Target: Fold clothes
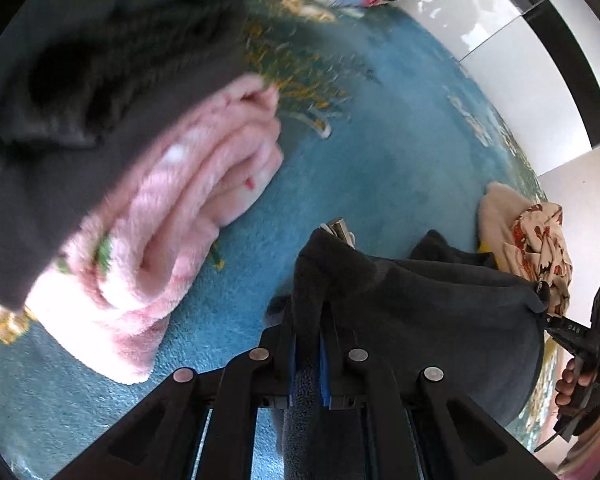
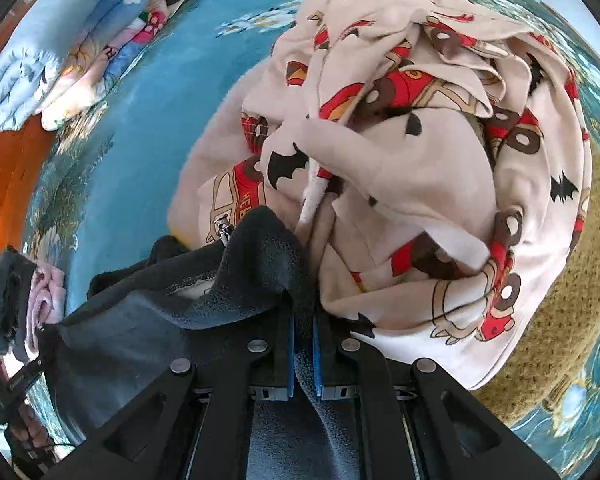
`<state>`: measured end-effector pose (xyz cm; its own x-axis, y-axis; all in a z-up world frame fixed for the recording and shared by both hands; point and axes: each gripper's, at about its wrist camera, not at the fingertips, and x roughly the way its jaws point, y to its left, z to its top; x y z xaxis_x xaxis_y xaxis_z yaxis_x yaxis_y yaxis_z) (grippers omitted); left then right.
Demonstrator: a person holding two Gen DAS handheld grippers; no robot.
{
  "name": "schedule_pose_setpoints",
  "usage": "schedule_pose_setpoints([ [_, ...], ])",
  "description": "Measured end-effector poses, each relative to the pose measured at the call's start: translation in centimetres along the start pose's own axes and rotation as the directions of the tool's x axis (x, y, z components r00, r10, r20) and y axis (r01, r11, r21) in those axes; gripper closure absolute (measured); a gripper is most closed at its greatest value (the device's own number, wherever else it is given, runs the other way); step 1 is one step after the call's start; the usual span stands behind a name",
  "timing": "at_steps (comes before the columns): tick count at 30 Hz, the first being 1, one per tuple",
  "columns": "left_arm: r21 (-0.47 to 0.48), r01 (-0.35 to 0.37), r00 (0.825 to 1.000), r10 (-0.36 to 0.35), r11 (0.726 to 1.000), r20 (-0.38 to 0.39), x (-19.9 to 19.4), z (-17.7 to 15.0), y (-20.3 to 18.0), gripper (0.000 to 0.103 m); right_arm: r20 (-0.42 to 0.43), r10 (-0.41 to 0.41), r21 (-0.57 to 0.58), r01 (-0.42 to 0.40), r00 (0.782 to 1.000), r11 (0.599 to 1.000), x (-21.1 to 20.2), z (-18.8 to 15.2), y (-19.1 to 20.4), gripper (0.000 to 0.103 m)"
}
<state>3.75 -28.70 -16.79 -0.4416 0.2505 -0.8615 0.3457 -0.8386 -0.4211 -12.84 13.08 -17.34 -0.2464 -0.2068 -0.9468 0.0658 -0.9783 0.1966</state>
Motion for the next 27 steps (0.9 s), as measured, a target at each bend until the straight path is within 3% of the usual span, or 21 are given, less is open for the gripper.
schedule_pose_setpoints([
  [2, -0.007, 0.011, 1.000, -0.011, 1.000, -0.006, -0.5, -0.2, 0.0, 0.093, -0.008, -0.013, -0.013, 0.012, 1.000, 1.000, -0.1, 0.2, 0.1, 0.095],
  [6, -0.021, 0.033, 0.999, -0.034, 0.999, -0.018, -1.4, -0.6, -0.1, 0.086, 0.055, 0.031, -0.015, -0.030, 0.998, 0.999, -1.9, -0.3, 0.3, 0.090],
  [8, -0.028, 0.044, 0.999, -0.045, 0.999, -0.024, -1.8, -0.9, -0.2, 0.073, 0.099, 0.067, 0.012, -0.068, 0.993, 0.998, -3.2, -1.3, -0.5, 0.066],
  [10, -0.073, 0.060, 0.998, -0.060, 0.996, -0.004, -3.3, -2.3, 0.8, 0.043, 0.144, 0.105, 0.065, -0.116, 0.984, 0.991, -4.8, -3.0, -1.8, 0.057],
  [13, -0.170, 0.086, 0.996, -0.082, 0.982, 0.027, -5.5, -5.2, 2.8, 0.034, 0.147, 0.171, 0.144, -0.192, 0.974, 0.971, -6.1, -6.8, -4.0, 0.052],
  [14, -0.223, 0.093, 0.996, -0.090, 0.970, 0.021, -5.7, -6.3, 3.9, 0.034, 0.139, 0.194, 0.173, -0.217, 0.971, 0.961, -6.4, -8.3, -4.8, 0.043],
  [15, -0.294, 0.109, 0.994, -0.109, 0.950, 0.013, -5.9, -7.9, 5.1, 0.034, 0.123, 0.224, 0.213, -0.246, 0.967, 0.945, -6.2, -10.0, -5.5, 0.041],
  [17, -0.439, 0.146, 0.986, -0.165, 0.887, -0.004, -5.8, -11.6, 7.6, 0.033, 0.091, 0.291, 0.305, -0.305, 0.952, 0.902, -5.6, -13.4, -7.1, 0.038],
  [19, -0.522, 0.165, 0.978, -0.209, 0.837, -0.027, -5.1, -14.6, 8.8, 0.033, 0.065, 0.359, 0.395, -0.354, 0.931, 0.848, -4.9, -16.9, -8.6, 0.029],
  [21, -0.560, 0.183, 0.971, -0.237, 0.808, -0.024, -4.2, -16.4, 9.0, 0.033, 0.067, 0.413, 0.464, -0.395, 0.908, 0.793, -3.7, -19.1, -9.2, 0.028],
  [24, -0.602, 0.262, 0.948, -0.319, 0.754, 0.014, -1.9, -17.9, 8.6, 0.031, 0.116, 0.464, 0.511, -0.453, 0.878, 0.730, -1.9, -20.1, -9.5, 0.028],
  [27, -0.591, 0.310, 0.937, -0.345, 0.745, 0.057, -0.4, -18.1, 7.9, 0.031, 0.163, 0.482, 0.488, -0.495, 0.861, 0.719, -0.8, -20.0, -9.3, 0.027],
])
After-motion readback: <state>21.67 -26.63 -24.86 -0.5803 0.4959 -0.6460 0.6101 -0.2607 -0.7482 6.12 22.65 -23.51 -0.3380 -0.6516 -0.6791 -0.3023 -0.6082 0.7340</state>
